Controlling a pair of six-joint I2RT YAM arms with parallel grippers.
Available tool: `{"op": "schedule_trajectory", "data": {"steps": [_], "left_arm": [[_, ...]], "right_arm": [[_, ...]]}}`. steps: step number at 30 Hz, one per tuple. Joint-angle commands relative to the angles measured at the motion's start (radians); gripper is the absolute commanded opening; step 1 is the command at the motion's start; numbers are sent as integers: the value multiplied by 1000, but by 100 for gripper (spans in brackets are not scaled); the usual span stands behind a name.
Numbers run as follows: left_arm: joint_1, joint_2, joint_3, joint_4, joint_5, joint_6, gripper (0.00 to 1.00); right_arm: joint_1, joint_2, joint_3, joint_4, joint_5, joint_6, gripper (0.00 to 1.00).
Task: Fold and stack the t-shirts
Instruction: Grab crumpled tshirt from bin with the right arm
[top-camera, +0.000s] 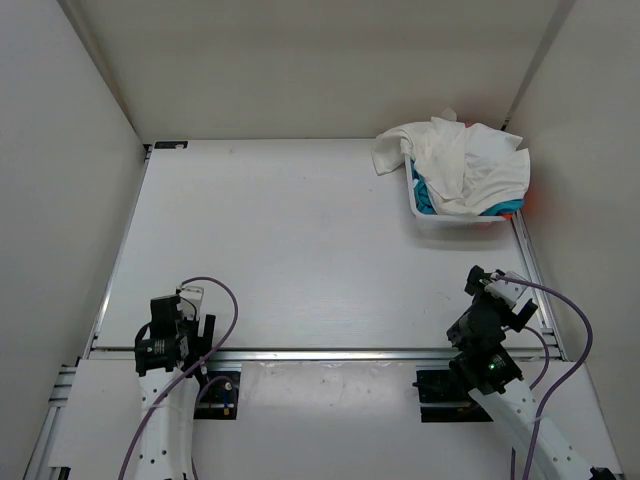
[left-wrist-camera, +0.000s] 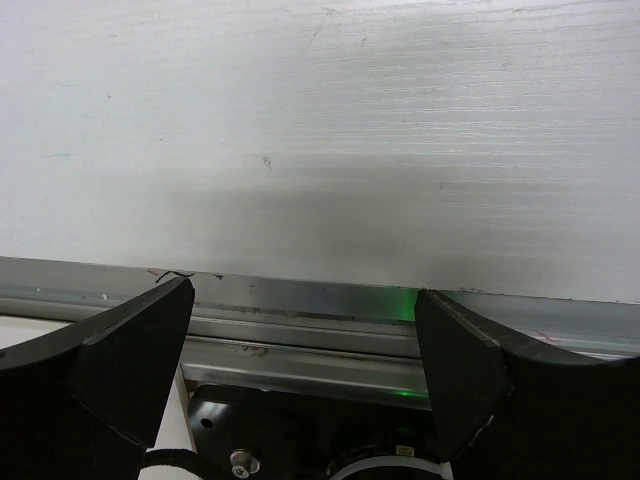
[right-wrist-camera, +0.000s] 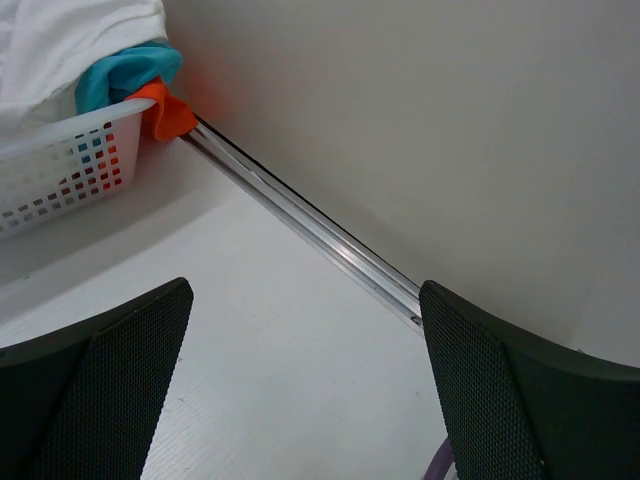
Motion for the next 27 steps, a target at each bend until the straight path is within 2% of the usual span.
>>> {"op": "schedule_trajectory", "data": {"steps": [1, 8, 11, 12, 13, 14, 16, 17, 20, 22, 23, 24, 25, 26, 27], "left_arm": [[62, -260, -330, 1041, -423, -547, 99], [60, -262, -331, 1038, -422, -539, 99], [53, -260, -310, 1055, -371, -475, 99], [57, -262, -307, 1067, -300, -449, 99], [53, -259, -286, 1078, -206, -383, 99], [54, -257, -273, 1074, -110, -319, 99], [50, -265, -233, 1067, 7, -234, 99], [51, -260, -213, 1061, 53, -191, 99], [47, -259, -177, 1052, 100, -150, 98], [48, -257, -195, 1165, 206, 63, 98], [44, -250, -225, 1222, 193, 126, 98], [44, -246, -247, 1348, 174, 160, 98], [44, -240, -279, 1433, 189, 203, 99], [45, -236, -307, 1458, 234, 299, 98], [38, -240, -319, 1487, 261, 364, 99]], "right_arm": [[3, 3, -160, 32, 26, 25, 99], [6, -1, -157, 38, 25, 17, 99], [43, -1, -156, 174, -44, -184, 99], [93, -3, -154, 213, -35, -278, 99], [159, 0, -157, 313, 8, -329, 99], [226, 0, -157, 425, 43, -451, 99], [321, -3, -153, 539, 46, -646, 99], [389, 3, -157, 576, 57, -673, 99], [463, 3, -134, 540, 76, -727, 100], [483, -1, -130, 555, 66, -789, 99], [501, -1, -142, 516, 13, -849, 100], [509, 0, -160, 432, -110, -1044, 99], [497, -1, -162, 279, -180, -1122, 100], [485, -3, -160, 13, -285, -1156, 99], [462, -1, -163, -167, -335, -1162, 99]]}}
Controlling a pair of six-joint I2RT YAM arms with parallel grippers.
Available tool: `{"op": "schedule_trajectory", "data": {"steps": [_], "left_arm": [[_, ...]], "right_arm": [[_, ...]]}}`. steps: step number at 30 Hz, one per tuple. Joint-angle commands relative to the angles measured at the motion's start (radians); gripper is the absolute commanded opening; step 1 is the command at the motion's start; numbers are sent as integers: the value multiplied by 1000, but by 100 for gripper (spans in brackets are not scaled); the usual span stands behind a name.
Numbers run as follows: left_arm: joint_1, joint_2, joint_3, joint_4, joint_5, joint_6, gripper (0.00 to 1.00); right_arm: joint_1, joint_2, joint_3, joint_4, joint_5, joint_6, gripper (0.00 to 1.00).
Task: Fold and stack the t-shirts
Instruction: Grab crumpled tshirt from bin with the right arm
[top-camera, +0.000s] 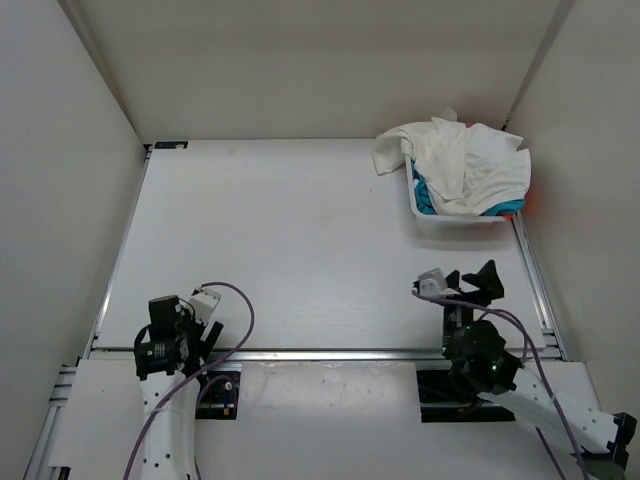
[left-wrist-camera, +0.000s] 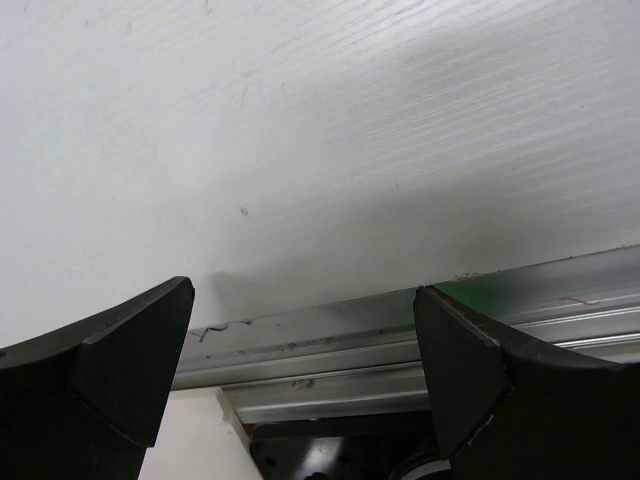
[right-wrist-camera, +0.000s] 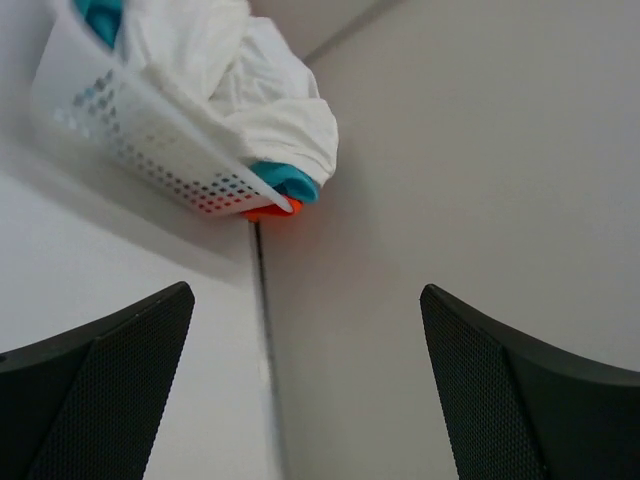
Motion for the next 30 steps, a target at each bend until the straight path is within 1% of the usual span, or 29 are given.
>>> {"op": "schedule_trajectory", "data": {"steps": [1, 2, 3, 4, 5, 6, 7, 8, 9, 10, 11, 12, 13, 14, 15, 16, 17, 18, 19, 20, 22, 23, 24, 25, 26, 27, 28, 29, 30], "left_arm": [[21, -204, -322, 1498, 135, 70, 98], [17, -206, -309, 1481, 141, 74, 99], [15, -203, -281, 1474, 141, 68, 99], [12, -186, -266, 1440, 140, 64, 99], [-1, -163, -208, 1388, 130, 47, 99], [-9, -143, -147, 1362, 115, 41, 99], [-18, -97, -111, 1299, 106, 31, 99], [-26, -33, -39, 1250, 83, 6, 98], [-25, 4, 51, 1227, 57, -34, 99], [-34, 85, 138, 1179, 29, -80, 99], [-41, 178, 186, 1120, 21, -106, 99], [-49, 222, 282, 1086, 29, -140, 99], [-58, 301, 329, 1034, 40, -160, 98], [-83, 367, 398, 971, 52, -168, 99], [-127, 391, 449, 949, 26, -171, 98], [-235, 475, 505, 893, -70, -179, 99], [-270, 501, 520, 892, -110, -179, 99], [-305, 524, 553, 856, -153, -167, 99], [-364, 567, 572, 816, -211, -160, 98], [-414, 592, 610, 794, -248, -148, 99], [-454, 691, 673, 695, -275, -148, 98], [-465, 753, 726, 671, -285, -172, 99], [-462, 784, 783, 623, -284, -209, 98], [-440, 854, 820, 566, -273, -232, 98], [-411, 924, 880, 506, -234, -278, 99], [-375, 963, 956, 472, -176, -324, 98], [-355, 1036, 1025, 416, -139, -372, 99], [-330, 1101, 1059, 363, -70, -396, 99], [-312, 1168, 1113, 319, -4, -435, 99]], "right_arm": [[-42, 4, -170, -501, -248, -290, 99], [-55, -1, -160, -463, -256, -322, 99], [-66, 4, -167, -262, -282, -389, 99], [-94, -1, -166, -36, -355, -469, 99], [-124, -4, -161, 37, -403, -500, 99], [-172, -1, -155, 103, -527, -537, 99], [-195, 4, -159, 103, -640, -565, 99], [-236, 13, -156, 103, -692, -591, 100], [-252, 15, -159, 132, -786, -591, 99], [-296, 45, -132, 146, -857, -565, 99], [-327, 102, -76, 132, -885, -504, 99], [-370, 136, -42, 97, -902, -467, 99], [-390, 226, 33, 91, -898, -382, 99], [-420, 348, 119, 102, -888, -303, 99], [-459, 407, 168, 124, -852, -262, 99], [-524, 649, 419, 37, -817, -58, 100], [-551, 651, 422, 36, -816, -56, 100], [-581, 741, 543, -51, -836, 49, 99], [-643, 815, 642, -97, -854, 137, 99], [-693, 844, 675, -158, -897, 166, 99], [-755, 935, 745, -185, -937, 245, 99], [-782, 952, 762, -190, -953, 260, 99], [-795, 996, 797, -220, -954, 309, 100], [-810, 1048, 860, -246, -950, 361, 99], [-836, 1108, 953, -329, -956, 404, 100], [-874, 1140, 997, -405, -979, 476, 99], [-891, 1203, 1091, -503, -1003, 560, 100], [-931, 1272, 1182, -538, -1019, 632, 100], [-971, 1343, 1225, -597, -1054, 666, 98]]}}
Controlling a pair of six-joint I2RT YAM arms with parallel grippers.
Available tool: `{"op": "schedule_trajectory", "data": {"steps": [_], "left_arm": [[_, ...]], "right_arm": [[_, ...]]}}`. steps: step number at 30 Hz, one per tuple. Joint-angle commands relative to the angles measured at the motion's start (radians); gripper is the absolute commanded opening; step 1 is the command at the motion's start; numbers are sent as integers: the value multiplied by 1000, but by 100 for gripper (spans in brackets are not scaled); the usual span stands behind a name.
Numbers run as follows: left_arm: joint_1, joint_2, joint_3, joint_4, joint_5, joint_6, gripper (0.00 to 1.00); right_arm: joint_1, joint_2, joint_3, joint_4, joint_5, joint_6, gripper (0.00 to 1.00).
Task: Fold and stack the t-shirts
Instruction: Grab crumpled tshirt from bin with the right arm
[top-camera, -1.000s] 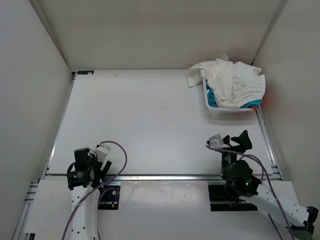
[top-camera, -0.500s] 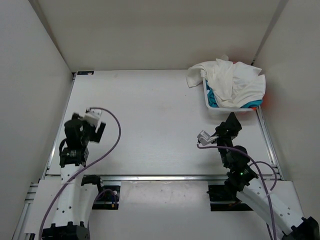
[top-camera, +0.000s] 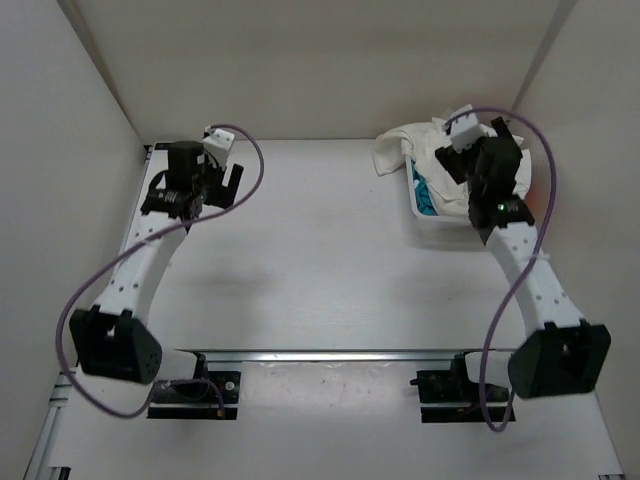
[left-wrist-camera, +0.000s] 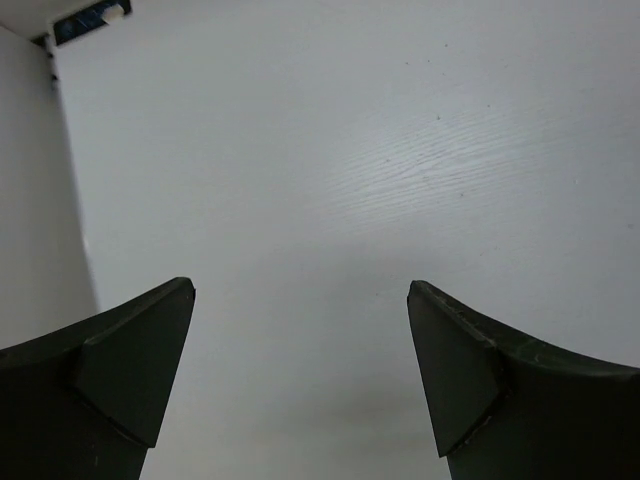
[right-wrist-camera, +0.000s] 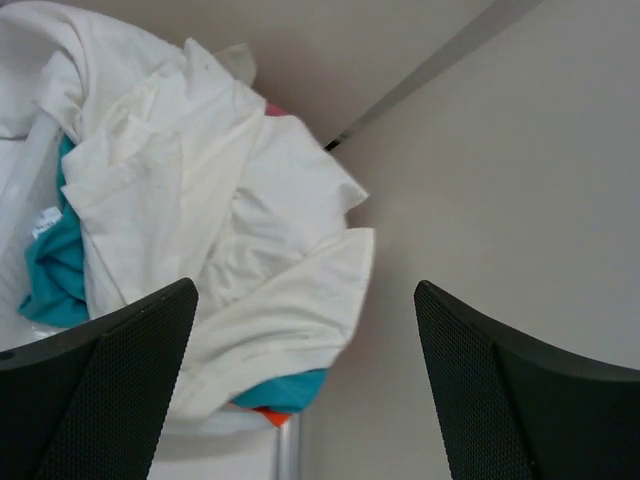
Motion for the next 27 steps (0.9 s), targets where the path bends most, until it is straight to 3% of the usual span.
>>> {"op": "schedule_trajectory", "data": {"steps": [1, 4, 8, 16, 22, 27], "left_arm": [[61, 130, 167, -226, 198, -173, 99], [2, 192, 169, -205, 179, -178, 99], [-87, 264, 203, -221, 127, -102, 98], [-28, 373, 271, -208, 231, -132, 99], [-67, 336, 182, -168, 175, -81, 98], [-133, 296, 90, -149, 101, -2, 98]], "right_arm": [[-99, 148, 224, -273, -131, 323, 93], [-210, 295, 411, -401, -244, 488, 83], [-294, 454, 539, -481, -402, 658, 82], [-276, 504, 444, -470, -384, 600, 73], [-266, 472, 280, -487, -407, 583, 80], [-266, 475, 250, -508, -441, 567, 83]]}}
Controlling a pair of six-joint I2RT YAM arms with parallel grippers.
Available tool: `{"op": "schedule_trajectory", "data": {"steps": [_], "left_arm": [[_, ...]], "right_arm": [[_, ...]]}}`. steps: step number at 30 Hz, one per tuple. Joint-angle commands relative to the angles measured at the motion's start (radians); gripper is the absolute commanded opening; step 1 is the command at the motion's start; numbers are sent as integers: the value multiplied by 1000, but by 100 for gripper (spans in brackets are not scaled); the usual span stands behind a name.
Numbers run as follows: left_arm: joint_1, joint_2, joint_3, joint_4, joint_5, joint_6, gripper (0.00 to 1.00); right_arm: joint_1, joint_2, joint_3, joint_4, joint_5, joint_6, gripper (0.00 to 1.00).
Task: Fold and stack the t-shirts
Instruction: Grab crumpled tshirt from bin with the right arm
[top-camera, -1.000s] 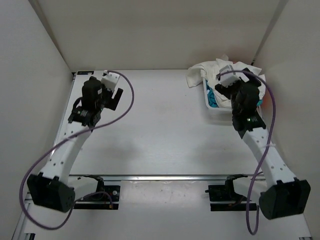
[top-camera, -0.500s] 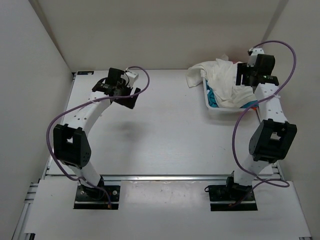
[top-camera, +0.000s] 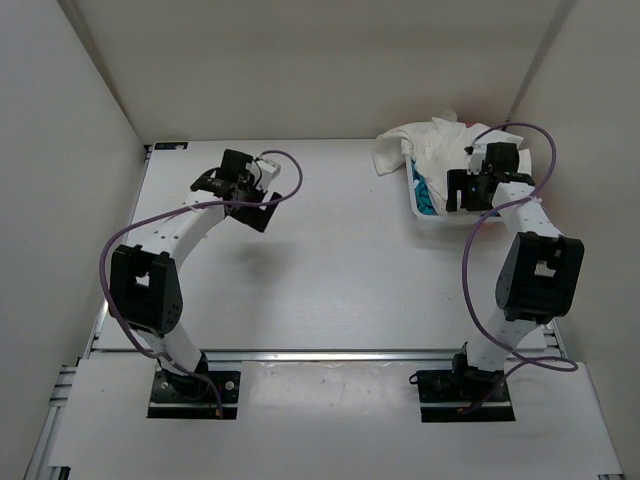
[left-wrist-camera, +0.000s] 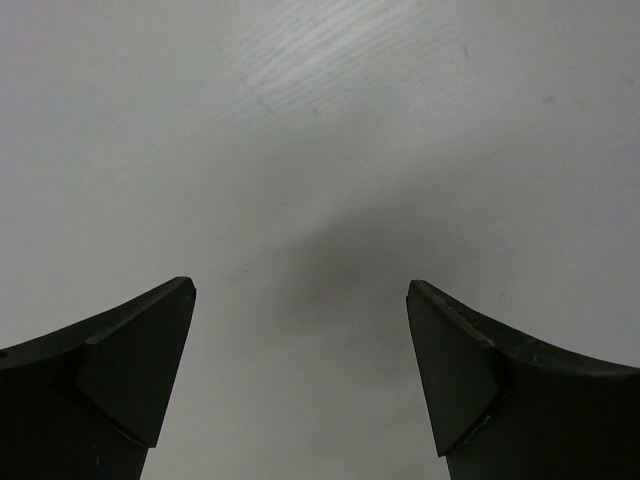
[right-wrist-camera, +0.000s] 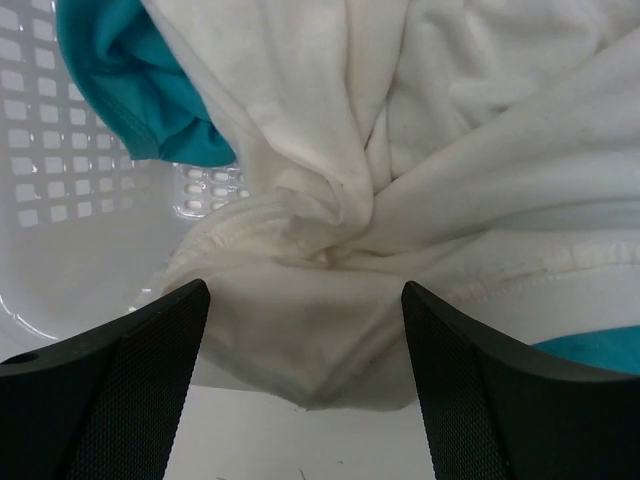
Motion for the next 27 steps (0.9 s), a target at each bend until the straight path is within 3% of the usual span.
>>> {"op": "schedule_trajectory", "data": {"steps": [1, 11, 12, 13, 14, 19, 20, 21, 23, 27], "left_arm": [[-40, -77, -39, 14, -47, 65, 98], [-15, -97, -74, 8, -16, 31, 99], [-20, -103, -72, 8, -16, 31, 98], [-23, -106, -77, 11, -18, 41, 99], [-21, -115, -84, 13, -18, 41, 99], [-23, -126, -91, 16, -18, 45, 99], [-26, -121, -94, 5, -18, 44, 99], [-24, -126, -91, 19, -10, 47, 99], [-24, -127, -89, 17, -18, 45, 99], [-30, -126, -75, 20, -37, 48, 99]], "right_arm": [[-5, -40, -1, -15, -61, -16, 83], [44, -107, -99, -1, -10, -37, 76], [37, -95, -108, 1, -5, -33, 68], [33, -95, -102, 10, 24, -24, 49], [35, -81, -103, 10, 49, -25, 42], [20, -64, -111, 10, 67, -64, 37], [13, -64, -103, 8, 60, -61, 31], [12, -67, -102, 8, 52, -57, 17], [12, -64, -100, 10, 35, -59, 0], [12, -92, -87, 31, 24, -73, 0]]}}
